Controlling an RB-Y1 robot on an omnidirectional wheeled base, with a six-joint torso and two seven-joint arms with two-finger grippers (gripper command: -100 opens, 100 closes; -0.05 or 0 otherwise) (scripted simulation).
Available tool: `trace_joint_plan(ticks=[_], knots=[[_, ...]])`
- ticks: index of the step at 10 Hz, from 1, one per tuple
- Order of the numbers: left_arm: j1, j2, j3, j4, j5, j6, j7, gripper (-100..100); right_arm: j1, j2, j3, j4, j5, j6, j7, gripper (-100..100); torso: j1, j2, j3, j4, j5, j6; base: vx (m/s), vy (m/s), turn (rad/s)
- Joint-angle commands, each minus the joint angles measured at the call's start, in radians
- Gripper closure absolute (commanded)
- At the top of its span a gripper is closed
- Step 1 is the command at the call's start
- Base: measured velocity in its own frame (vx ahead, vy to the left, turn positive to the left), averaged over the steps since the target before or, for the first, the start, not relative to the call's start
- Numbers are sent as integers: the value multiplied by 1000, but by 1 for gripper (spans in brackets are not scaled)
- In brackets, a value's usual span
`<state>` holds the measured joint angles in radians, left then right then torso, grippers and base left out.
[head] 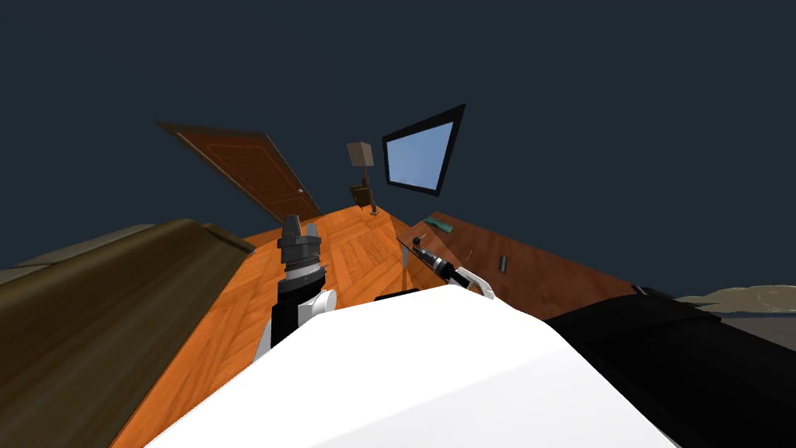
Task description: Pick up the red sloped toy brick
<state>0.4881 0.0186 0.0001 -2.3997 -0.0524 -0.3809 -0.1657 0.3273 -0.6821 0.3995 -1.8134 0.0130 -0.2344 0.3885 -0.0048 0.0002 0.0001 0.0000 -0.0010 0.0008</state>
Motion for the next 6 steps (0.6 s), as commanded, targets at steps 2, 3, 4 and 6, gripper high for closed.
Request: trace_joint_plan(ticks=[2,3,4,6], knots=[[0,0,0,0,0,0,0,0,6,-67,51,22,-2,40,37,-100,1,0,0,0,0,1,0,-53,162],[0,0,0,0,0,0,0,0,6,-76,51,22,-2,40,37,-100,1,-1,0,0,0,0,3,-46,105],[0,0,0,0,0,0,0,0,8,-116,83,45,-3,56,56,-100,1,-1,-1,0,0,1,0,-50,191],[0,0,0,0,0,0,0,0,11,-166,114,67,-4,72,73,-100,-1,-1,-1,0,0,0,5,-75,193]])
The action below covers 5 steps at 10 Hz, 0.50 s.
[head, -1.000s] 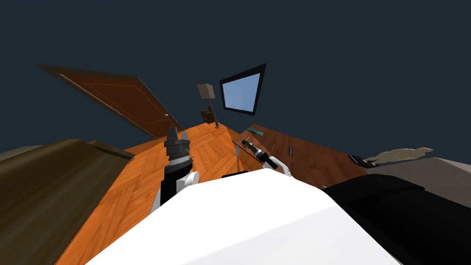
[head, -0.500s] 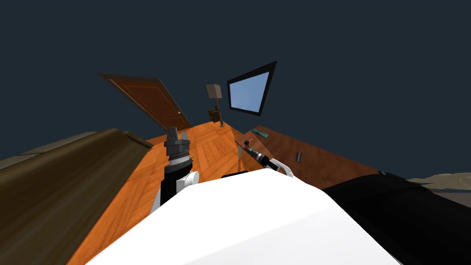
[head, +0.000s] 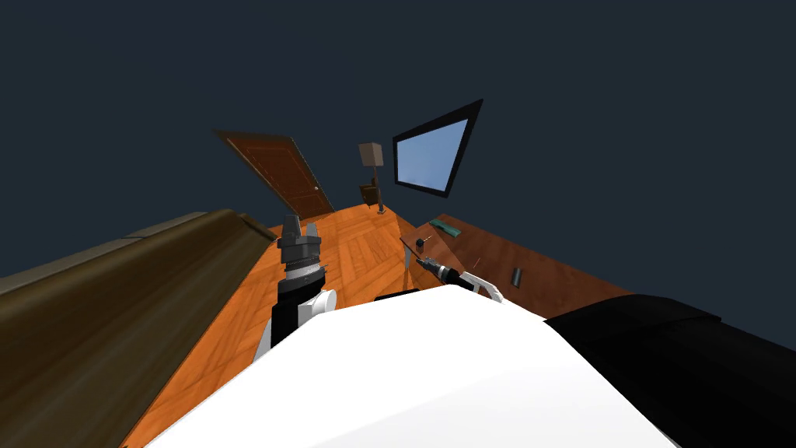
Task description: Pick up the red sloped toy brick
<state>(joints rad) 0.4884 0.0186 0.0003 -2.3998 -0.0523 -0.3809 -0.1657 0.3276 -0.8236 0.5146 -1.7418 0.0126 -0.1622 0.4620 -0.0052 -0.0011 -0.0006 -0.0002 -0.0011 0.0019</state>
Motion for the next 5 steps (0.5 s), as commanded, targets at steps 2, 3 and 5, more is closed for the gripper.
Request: trace_joint_plan(ticks=[2,3,5], knots=[[0,0,0,0,0,0,0,0,14,-70,31,16,-5,15,16,-100,1,0,0,0,0,-1,1,-51,139],[0,0,0,0,0,0,0,0,18,-108,62,36,-5,30,30,-100,2,0,0,0,0,0,-4,-47,117],[0,0,0,0,0,0,0,0,23,-157,92,55,-6,45,43,-100,2,0,0,0,0,0,2,-42,141]])
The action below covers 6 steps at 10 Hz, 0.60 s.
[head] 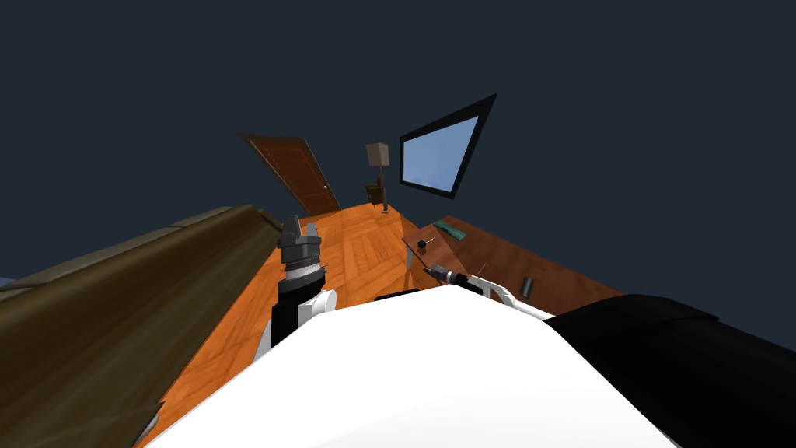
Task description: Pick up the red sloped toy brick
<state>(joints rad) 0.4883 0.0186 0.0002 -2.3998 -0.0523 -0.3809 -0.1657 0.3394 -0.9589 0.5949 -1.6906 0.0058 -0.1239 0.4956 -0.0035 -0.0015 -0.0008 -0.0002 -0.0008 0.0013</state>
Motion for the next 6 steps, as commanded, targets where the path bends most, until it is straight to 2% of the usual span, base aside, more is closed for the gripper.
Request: trace_joint_plan(ticks=[1,2,4,5,6], knots=[[0,0,0,0,0,0,0,0,15,-50,40,22,1,22,22,-100,0,0,0,0,0,0,10,-59,292],[0,0,0,0,0,0,0,0,15,-68,40,22,1,22,22,-100,-1,0,0,0,0,0,5,-46,64],[0,0,0,0,0,0,0,0,25,-133,93,56,1,49,42,-100,1,0,0,0,0,0,10,-26,155],[0,0,0,0,0,0,0,0,25,-151,93,56,1,49,42,-100,1,-1,0,0,0,0,8,-26,89],[0,0,0,0,0,0,0,0,30,-188,118,72,1,62,50,-100,1,0,0,0,0,1,3,-22,115]])
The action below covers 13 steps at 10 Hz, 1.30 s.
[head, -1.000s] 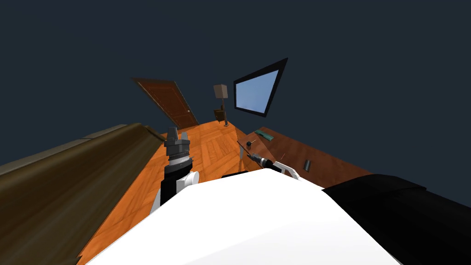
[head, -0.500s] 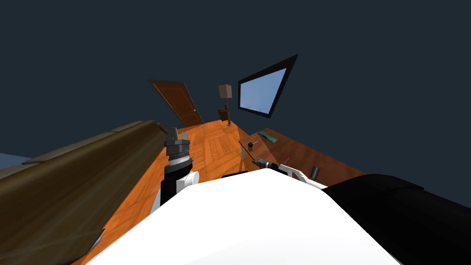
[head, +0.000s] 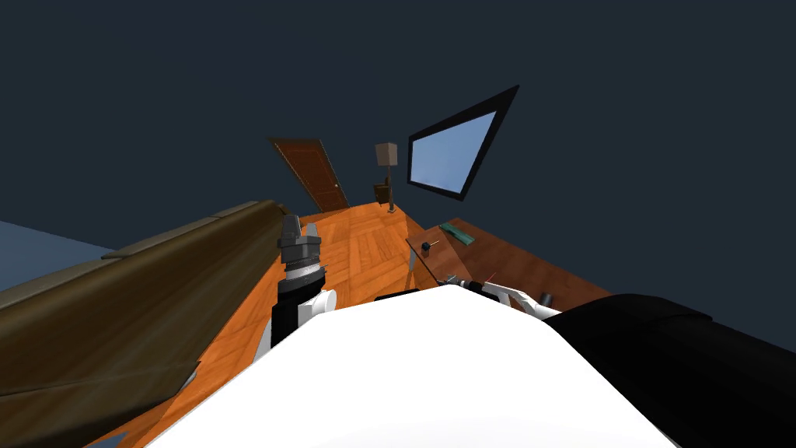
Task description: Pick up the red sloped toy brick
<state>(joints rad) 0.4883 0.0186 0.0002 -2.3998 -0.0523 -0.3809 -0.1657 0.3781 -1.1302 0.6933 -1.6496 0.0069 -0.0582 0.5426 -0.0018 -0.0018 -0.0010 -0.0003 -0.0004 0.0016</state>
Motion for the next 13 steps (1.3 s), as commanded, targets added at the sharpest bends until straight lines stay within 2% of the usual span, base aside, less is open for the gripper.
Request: trace_joint_plan(ticks=[1,3,6,10,11,12,13], knots=[[0,0,0,0,0,0,0,0,-9,-19,20,31,0,-4,3,-100,0,0,0,0,0,0,2,-19,64],[0,0,0,0,0,0,0,0,3,-88,66,60,0,20,15,-100,0,0,0,0,0,0,1,-21,141],[0,0,0,0,0,0,0,0,23,-164,124,94,1,48,27,-100,0,1,1,0,0,0,-14,-28,112],[0,0,0,0,0,0,0,0,48,-210,175,113,2,65,32,-100,1,3,2,1,0,1,-41,-18,30],[0,0,0,0,0,0,0,0,52,-208,162,108,3,61,32,-100,1,3,2,1,0,1,-21,-4,-1],[0,0,0,0,0,0,0,0,52,-208,164,109,3,63,32,0,2,2,1,1,0,1,0,0,0],[0,0,0,0,0,0,0,0,49,-180,163,133,11,63,33,-100,2,1,1,0,0,1,1,-5,65]])
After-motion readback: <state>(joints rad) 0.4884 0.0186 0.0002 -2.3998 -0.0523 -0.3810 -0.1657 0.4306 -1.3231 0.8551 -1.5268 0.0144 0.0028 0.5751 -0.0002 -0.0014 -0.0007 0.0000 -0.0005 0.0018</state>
